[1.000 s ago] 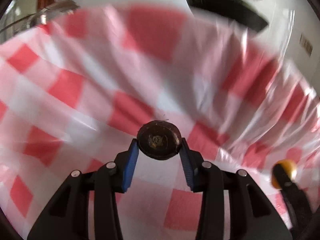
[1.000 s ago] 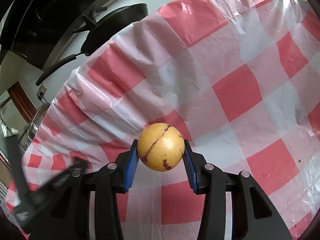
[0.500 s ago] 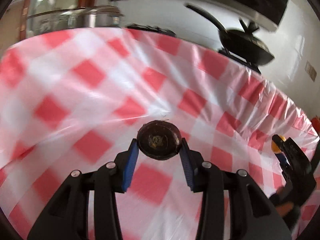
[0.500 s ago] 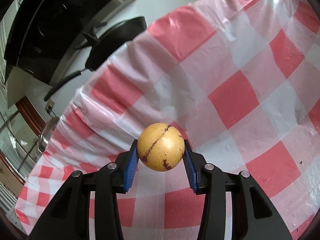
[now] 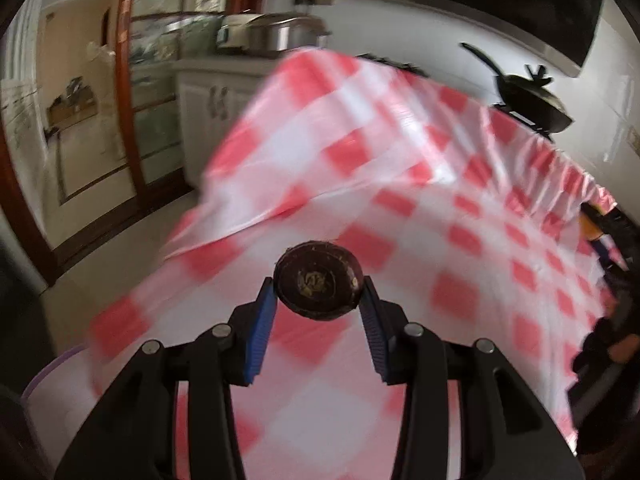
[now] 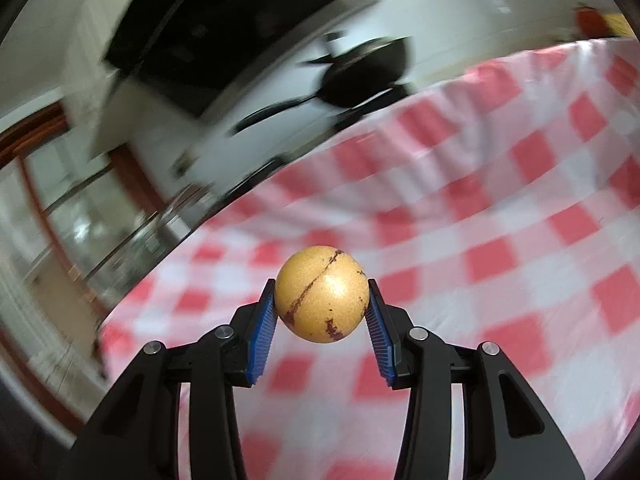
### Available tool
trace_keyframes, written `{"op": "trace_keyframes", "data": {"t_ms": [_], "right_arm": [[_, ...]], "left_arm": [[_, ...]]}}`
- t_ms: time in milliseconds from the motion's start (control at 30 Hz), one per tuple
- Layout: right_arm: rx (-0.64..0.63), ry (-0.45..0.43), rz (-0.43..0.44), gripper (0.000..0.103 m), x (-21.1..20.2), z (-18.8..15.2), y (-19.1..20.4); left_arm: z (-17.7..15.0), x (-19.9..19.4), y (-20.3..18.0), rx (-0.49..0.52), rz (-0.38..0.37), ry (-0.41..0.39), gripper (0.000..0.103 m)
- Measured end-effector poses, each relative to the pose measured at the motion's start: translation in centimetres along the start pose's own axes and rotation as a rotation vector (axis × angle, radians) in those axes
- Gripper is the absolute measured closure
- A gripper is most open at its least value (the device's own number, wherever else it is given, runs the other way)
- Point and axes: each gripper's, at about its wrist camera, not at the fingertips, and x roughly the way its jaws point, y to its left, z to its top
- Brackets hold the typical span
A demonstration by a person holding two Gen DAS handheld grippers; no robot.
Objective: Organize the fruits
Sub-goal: 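Carry the pepino and brown fruit over the white box and release both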
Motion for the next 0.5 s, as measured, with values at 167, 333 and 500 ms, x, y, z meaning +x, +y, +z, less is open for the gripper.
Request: {"op": "trace_keyframes", "data": {"t_ms": [167,333,500], "right_arm": [[-0.115,0.136,0.118,0.06,-1.6,-5.6,6.2],[-0.232,0.262,0.198,0.06,-2.7,-10.8,11.0],[-0.372,0.347,0.276,0.06,-5.0,-15.5,15.4]], "left_arm": [[-2.2,-1.5,5.7,-0.034,0.05,0.043,0.061],[-3.6,-3.1,8.9,-0.001,0.126,0.018,0.061],[-5.9,-4.2,12.6,-0.023,0.168,0.042,0.061]]}}
